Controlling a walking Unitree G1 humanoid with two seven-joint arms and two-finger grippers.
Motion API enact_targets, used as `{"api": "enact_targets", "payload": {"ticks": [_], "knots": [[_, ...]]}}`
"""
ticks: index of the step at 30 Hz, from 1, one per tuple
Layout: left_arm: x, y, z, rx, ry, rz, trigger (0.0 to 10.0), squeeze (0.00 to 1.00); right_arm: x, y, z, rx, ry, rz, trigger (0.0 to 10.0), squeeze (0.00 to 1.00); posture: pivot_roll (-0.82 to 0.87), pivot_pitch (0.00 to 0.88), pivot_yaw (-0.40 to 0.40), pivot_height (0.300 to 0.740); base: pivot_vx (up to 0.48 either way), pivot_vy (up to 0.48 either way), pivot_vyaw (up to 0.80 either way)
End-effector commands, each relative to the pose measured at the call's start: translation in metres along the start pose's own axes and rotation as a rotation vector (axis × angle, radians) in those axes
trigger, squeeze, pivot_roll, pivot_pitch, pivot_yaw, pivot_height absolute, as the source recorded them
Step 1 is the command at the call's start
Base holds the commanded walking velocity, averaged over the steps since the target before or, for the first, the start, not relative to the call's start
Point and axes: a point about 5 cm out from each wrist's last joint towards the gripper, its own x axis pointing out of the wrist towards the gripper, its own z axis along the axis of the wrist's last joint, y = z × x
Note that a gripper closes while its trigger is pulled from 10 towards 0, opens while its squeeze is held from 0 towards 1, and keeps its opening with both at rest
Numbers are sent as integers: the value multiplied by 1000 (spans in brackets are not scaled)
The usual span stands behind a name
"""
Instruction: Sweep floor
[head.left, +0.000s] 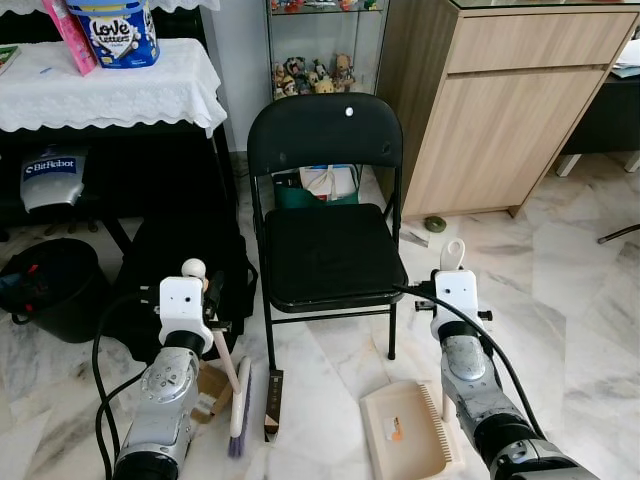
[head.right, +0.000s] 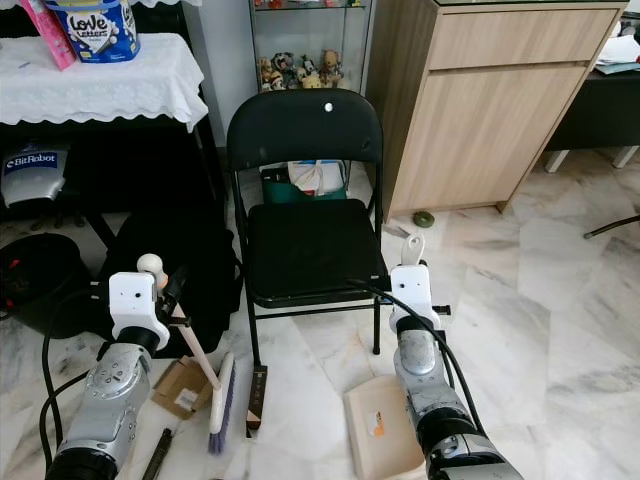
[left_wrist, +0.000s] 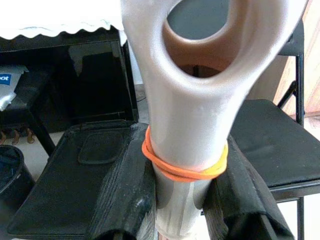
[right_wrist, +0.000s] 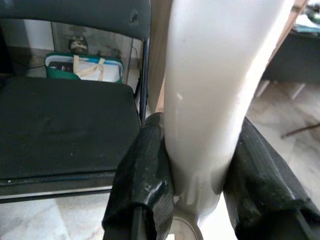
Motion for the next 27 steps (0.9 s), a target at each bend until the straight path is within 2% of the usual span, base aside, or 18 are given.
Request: {"api": "enact_targets", "payload": {"ticks": [1, 14, 18, 21, 22, 24, 27], "knots": [[-1, 2, 2, 2, -18, 8, 10000, 0, 1, 0, -2, 37, 33, -11, 10000, 0, 37, 101, -18, 740, 0, 0, 0], [-1, 2, 1, -2, -9, -9, 10000, 0, -11, 16, -25, 8, 178, 42, 10000, 0, 37, 110, -17, 740, 0, 0, 0], [-2, 1, 1, -4, -4, -18, 10000, 0, -15, 22, -32, 25, 229, 74, 10000, 0, 39, 112, -18, 740, 0, 0, 0], [-2, 1, 0, -7, 2, -28, 10000, 0, -20, 28, -40, 61, 304, 113, 10000, 0, 39, 113, -18, 740, 0, 0, 0], [-2, 0, 0, -9, 7, -35, 10000, 0, -22, 31, -44, 133, 355, 112, 10000, 0, 39, 113, -19, 740, 0, 0, 0], [-2, 0, -1, -10, 11, -39, 10000, 0, -23, 33, -47, 206, 404, 118, 10000, 0, 39, 114, -18, 740, 0, 0, 0], [-2, 1, -1, -9, 19, -45, 10000, 0, -25, 37, -50, 274, 456, 133, 10000, 0, 36, 115, -18, 740, 0, 0, 0]]}}
